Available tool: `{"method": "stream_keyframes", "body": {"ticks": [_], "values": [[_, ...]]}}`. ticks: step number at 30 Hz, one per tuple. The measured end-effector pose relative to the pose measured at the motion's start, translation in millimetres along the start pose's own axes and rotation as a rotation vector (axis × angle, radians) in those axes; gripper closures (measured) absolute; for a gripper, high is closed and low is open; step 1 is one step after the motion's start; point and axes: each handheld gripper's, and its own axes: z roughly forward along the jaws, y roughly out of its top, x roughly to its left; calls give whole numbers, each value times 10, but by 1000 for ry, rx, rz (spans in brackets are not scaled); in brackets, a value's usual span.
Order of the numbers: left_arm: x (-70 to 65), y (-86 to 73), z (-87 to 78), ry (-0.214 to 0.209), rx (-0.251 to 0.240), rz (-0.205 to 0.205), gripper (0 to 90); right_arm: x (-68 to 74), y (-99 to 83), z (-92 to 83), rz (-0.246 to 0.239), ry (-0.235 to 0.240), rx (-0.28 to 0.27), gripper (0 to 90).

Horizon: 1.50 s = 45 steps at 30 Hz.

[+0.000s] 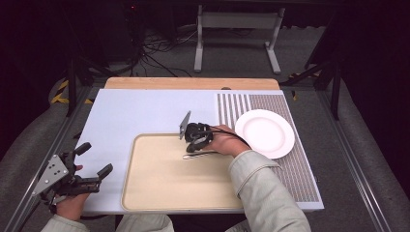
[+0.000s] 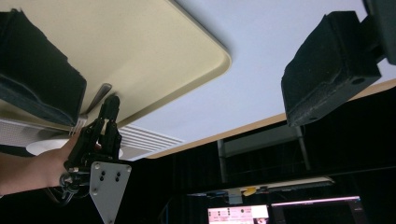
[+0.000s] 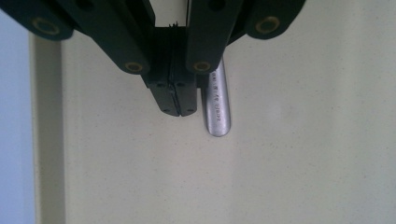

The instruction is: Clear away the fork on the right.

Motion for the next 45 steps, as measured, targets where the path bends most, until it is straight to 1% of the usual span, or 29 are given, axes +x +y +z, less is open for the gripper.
{"method": "stream_keyframes", "body": {"ticks": [4,7,9,10,11,15,17,19,24,25,26,30,31,33,34,35,37,41,42,45], "values": [[-1,1,0,-1,0,1,7,18,7,0,-1,9,7,900],[-1,1,2,-1,0,0,7,33,13,-1,-13,18,15,900],[-1,0,2,-1,1,0,6,44,14,-4,-10,22,21,900],[-1,0,2,-1,0,0,7,74,19,-6,-16,28,33,900],[-1,1,3,-1,0,-1,6,84,20,-5,-22,37,35,900],[-3,0,5,-2,1,0,6,137,38,-7,-40,53,58,900],[-3,3,2,-3,2,1,6,180,43,-13,-46,68,77,900],[-2,3,-1,0,-1,-1,6,213,34,-15,-45,77,81,900],[-1,3,0,0,-1,-1,6,318,-50,-51,-57,91,89,900],[-2,4,2,-1,-1,0,6,338,-62,-58,-66,93,94,900],[-3,5,3,-1,0,0,6,361,-74,-59,-61,94,91,900],[-6,8,2,2,-1,1,6,425,-109,-84,-72,98,113,900],[-6,8,2,2,0,1,6,447,-128,-85,-70,101,108,900],[-4,8,2,-2,2,1,6,458,-138,-97,-77,104,118,900],[-7,7,1,2,-1,-1,6,475,-150,-98,-72,103,115,900],[-5,7,-1,1,-2,1,6,498,-173,-110,-81,102,118,900],[-3,5,0,3,-3,-3,6,542,-221,-129,-76,105,119,900],[-8,10,5,-1,2,2,6,591,-318,-169,-65,110,120,900],[-11,11,6,-1,3,0,6,596,-334,-174,-72,107,116,900],[-21,11,13,1,0,-2,6,644,-386,-198,-68,104,122,900]]}}
